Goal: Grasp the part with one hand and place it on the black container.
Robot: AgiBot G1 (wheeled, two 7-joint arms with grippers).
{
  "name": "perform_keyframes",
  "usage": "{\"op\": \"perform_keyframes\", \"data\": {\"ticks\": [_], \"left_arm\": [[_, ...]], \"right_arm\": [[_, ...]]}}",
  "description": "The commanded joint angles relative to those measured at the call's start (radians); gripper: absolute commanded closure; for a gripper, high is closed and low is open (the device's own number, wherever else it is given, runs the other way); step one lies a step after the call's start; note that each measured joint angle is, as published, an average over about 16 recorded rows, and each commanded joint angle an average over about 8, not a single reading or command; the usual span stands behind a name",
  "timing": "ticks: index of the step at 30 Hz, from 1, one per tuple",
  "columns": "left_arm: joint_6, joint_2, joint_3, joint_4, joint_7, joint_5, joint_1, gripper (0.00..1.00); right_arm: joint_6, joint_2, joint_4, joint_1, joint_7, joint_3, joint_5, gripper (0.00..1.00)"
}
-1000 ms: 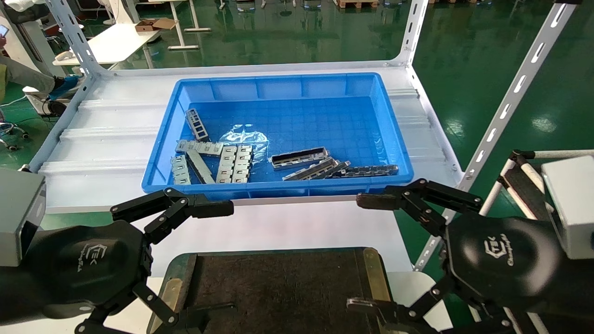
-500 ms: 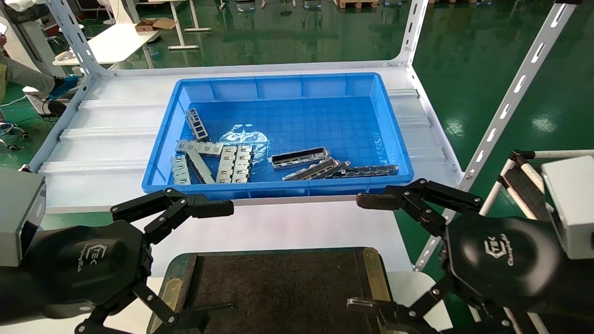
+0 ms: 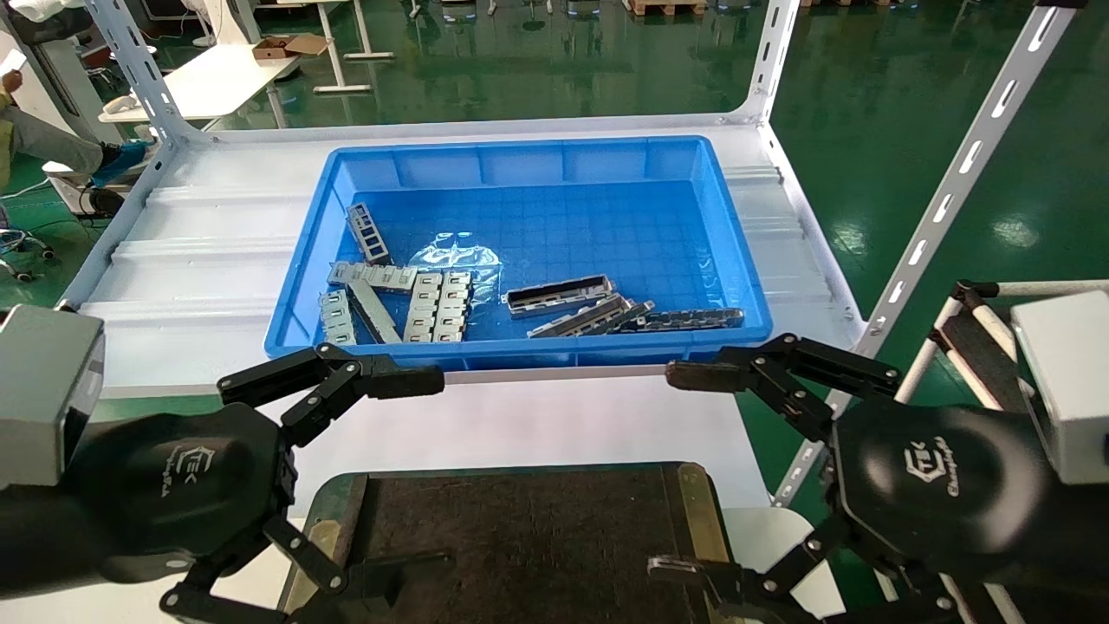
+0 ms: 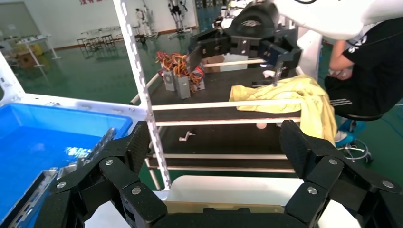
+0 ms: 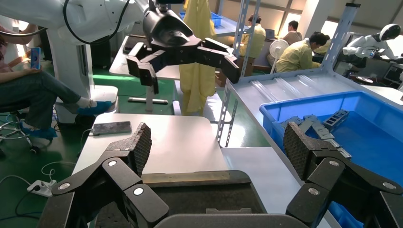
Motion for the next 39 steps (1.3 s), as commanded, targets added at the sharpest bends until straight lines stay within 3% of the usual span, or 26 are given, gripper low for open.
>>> {"op": "perform_keyframes", "data": {"ticks": [1, 11, 18, 39], "left_arm": [[-0.008, 0.005, 0.001, 0.0, 0.001, 0.005, -0.002, 0.0], [-0.158, 0.091, 0.048, 0.032, 0.005, 0.151, -0.061, 0.0], [-0.257, 0.193, 0.097, 0.144, 0.02, 0.272, -0.149, 0.0], [-0.406, 0.555, 0.214, 0.837, 0.238, 0.495, -0.481, 0.0]], "right_arm": [[0.0, 0.0, 0.0, 0.0, 0.0, 0.0, 0.0, 0.0], [0.0, 0.0, 0.0, 0.0, 0.0, 0.0, 0.0, 0.0], [0.0, 0.0, 0.0, 0.0, 0.0, -0.001, 0.0, 0.0], [0.0, 0.0, 0.0, 0.0, -0.001, -0.001, 0.001, 0.0]]}}
